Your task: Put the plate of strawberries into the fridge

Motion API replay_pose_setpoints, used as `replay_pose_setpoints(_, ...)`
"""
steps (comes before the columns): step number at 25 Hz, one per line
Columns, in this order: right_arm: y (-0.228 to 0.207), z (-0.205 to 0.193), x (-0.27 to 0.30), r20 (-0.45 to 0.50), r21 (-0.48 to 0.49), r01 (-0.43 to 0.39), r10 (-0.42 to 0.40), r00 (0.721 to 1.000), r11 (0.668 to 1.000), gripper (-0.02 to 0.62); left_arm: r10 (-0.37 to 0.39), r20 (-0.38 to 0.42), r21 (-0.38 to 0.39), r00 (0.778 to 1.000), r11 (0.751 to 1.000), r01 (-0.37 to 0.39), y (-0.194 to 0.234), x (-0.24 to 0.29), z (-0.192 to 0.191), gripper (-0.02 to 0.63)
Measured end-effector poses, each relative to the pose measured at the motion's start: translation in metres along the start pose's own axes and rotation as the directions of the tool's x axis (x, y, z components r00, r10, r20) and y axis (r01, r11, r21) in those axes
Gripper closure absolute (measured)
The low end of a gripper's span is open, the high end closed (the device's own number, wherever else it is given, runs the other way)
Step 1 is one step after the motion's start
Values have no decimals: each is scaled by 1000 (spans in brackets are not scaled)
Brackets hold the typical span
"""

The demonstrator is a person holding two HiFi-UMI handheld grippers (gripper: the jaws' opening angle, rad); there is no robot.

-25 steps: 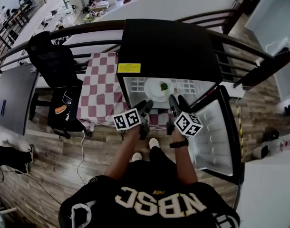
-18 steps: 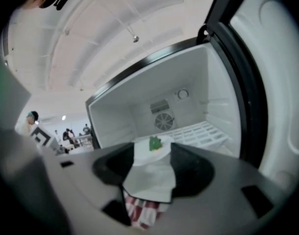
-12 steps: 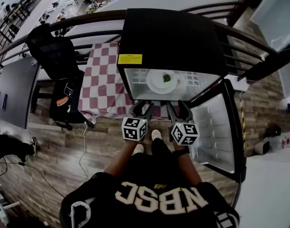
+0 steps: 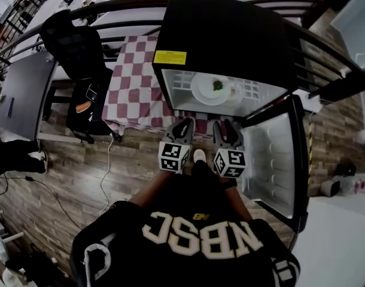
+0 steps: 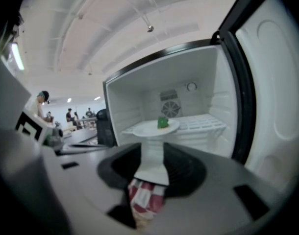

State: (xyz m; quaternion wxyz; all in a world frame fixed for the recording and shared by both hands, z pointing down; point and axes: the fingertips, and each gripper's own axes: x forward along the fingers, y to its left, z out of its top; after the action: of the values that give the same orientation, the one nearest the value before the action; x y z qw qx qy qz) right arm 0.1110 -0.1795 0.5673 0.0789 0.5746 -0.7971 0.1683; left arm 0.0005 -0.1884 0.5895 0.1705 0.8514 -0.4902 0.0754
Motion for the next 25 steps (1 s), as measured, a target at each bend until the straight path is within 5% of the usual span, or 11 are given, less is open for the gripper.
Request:
replay_pose_setpoints(6, 3, 1, 14, 1, -42, -3, 3, 1000, 999, 523, 9, 23, 157, 1000, 987, -13, 2, 16, 6, 589)
replay_pose_setpoints(25, -8, 14, 59, -24, -47, -50, 49, 999, 998, 537, -56, 7, 79, 998, 995, 55, 1, 69, 27, 589)
